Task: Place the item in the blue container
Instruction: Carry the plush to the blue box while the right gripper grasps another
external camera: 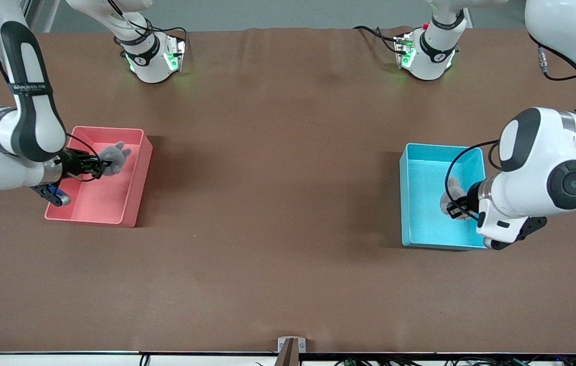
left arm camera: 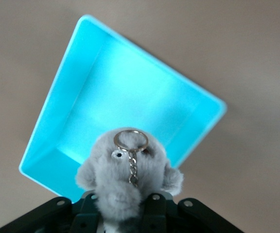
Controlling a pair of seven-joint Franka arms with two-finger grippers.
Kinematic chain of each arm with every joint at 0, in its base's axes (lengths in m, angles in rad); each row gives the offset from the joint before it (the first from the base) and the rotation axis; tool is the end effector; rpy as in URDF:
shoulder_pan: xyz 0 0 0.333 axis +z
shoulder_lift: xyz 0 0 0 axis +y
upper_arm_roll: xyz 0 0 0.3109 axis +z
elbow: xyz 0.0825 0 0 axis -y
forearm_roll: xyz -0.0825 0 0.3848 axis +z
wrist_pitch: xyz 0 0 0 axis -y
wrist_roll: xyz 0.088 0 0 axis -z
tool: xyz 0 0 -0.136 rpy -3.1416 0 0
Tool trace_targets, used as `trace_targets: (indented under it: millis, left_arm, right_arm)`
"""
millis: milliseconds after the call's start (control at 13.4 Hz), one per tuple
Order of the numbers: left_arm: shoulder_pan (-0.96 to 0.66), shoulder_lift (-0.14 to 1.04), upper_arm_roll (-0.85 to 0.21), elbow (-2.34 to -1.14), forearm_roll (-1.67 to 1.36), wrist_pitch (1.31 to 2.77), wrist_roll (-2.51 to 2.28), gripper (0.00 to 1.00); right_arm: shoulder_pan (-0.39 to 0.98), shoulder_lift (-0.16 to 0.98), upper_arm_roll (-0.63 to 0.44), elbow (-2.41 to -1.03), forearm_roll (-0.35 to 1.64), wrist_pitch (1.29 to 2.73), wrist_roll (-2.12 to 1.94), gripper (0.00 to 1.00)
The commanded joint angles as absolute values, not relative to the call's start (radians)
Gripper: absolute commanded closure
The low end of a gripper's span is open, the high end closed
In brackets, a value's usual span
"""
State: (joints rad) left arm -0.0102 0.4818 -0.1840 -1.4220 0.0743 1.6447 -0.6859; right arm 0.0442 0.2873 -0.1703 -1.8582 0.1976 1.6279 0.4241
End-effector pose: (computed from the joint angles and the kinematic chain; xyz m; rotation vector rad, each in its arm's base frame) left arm 0.6502 -0.1009 0.3724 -2.9377 -0.7293 0.3545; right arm 0.5447 -0.0405 0.3092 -2.8313 0.9055 0.8001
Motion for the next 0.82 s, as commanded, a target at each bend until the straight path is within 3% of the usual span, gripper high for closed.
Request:
trace_targets:
  millis: [0,149,224,448,747]
  left_arm:
    - [0.034,0.488,-0.19,-1.515,0.092,1.678,-0.678,0.97]
    - [0.063,0.508,-0.19,-1.571,0.097,1.747,-0.68,0.88]
    - [0.064,0.526,-0.189,-1.583,0.097,1.768,-0.68,0.72]
    - [0.071,0.561,-0.184,-1.583,0.115,1.795,-0.681,0.0]
    - [0.074,0.548,-0.184,-1.58,0.115,1.796,-0.69,0.0]
  right_arm:
    - [0.142,0.327,-0.164,-1.709,0.193,1.529,0.621,1.0]
    - [0.219,0.328,-0.164,-1.704,0.274,1.551,0.733,1.0]
    - [0.254,0.333,-0.164,-1.706,0.325,1.587,0.789,1.0]
    - [0.414,0.371,-0.163,-1.707,0.385,1.746,1.01,1.0]
    - [0.622,0.493,-0.163,-1.672,0.416,2.015,1.326,1.0]
